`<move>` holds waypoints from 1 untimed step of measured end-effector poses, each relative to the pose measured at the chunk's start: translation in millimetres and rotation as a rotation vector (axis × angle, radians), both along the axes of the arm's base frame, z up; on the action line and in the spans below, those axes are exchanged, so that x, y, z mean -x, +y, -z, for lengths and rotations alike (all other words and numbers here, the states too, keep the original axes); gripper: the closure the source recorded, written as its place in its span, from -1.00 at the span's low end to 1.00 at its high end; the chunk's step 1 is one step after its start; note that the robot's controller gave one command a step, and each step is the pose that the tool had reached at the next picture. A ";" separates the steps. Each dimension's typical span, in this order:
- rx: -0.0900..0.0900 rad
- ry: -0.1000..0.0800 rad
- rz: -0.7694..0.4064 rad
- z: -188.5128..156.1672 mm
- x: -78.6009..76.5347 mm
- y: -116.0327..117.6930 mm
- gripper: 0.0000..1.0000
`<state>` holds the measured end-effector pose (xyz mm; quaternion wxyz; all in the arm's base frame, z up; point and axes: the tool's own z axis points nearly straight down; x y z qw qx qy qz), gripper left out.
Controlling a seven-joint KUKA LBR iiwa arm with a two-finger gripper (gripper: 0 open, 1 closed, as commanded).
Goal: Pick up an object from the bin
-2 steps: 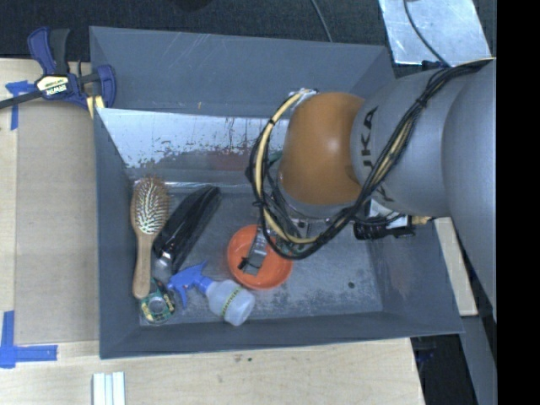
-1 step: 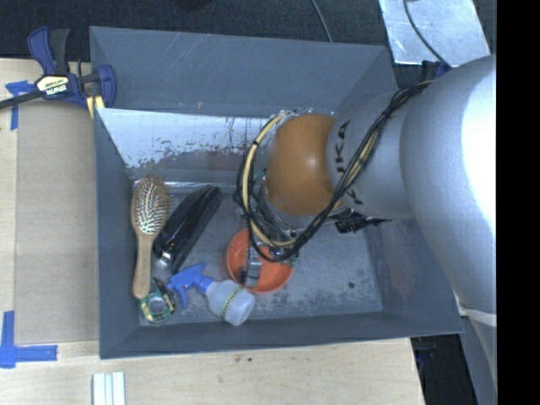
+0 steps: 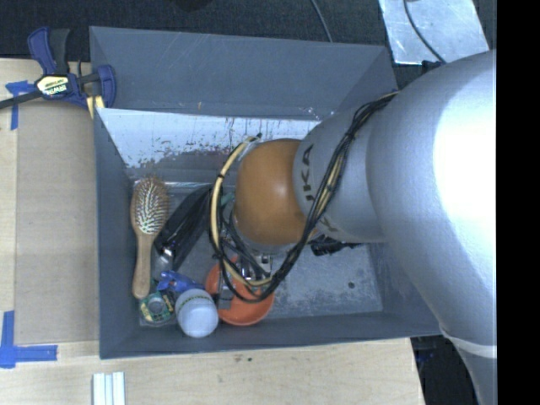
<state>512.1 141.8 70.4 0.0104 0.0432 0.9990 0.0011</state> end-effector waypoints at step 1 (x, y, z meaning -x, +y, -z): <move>0.002 -0.005 0.015 4.2 -41.4 -52.4 1.00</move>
Offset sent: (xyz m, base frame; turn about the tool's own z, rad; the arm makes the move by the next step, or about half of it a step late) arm 0.0000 0.0000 0.0000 0.0000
